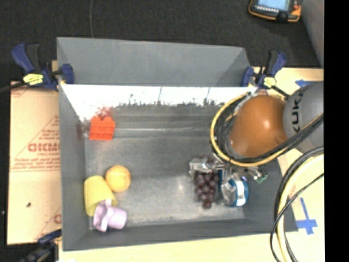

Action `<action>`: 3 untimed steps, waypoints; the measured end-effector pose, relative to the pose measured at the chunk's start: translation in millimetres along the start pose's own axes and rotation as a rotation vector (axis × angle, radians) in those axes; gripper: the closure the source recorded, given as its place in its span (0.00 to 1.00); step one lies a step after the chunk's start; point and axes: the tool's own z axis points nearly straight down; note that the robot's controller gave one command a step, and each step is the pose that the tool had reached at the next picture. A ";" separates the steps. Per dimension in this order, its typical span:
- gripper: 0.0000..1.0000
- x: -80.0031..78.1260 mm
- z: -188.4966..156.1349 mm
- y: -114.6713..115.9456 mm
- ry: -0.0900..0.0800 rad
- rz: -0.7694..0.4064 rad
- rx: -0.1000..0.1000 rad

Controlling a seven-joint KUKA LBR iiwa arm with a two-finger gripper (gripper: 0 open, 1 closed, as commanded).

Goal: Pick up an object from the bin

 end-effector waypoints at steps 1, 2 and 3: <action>0.00 -3.9 -0.5 0.0 -0.002 -0.011 0.003; 1.00 -1.5 -0.3 0.1 -0.001 -0.002 0.000; 1.00 -1.5 -0.3 0.1 -0.001 -0.002 -0.001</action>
Offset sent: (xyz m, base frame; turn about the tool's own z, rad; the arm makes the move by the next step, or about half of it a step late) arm 0.0007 0.0007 0.0002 -0.0028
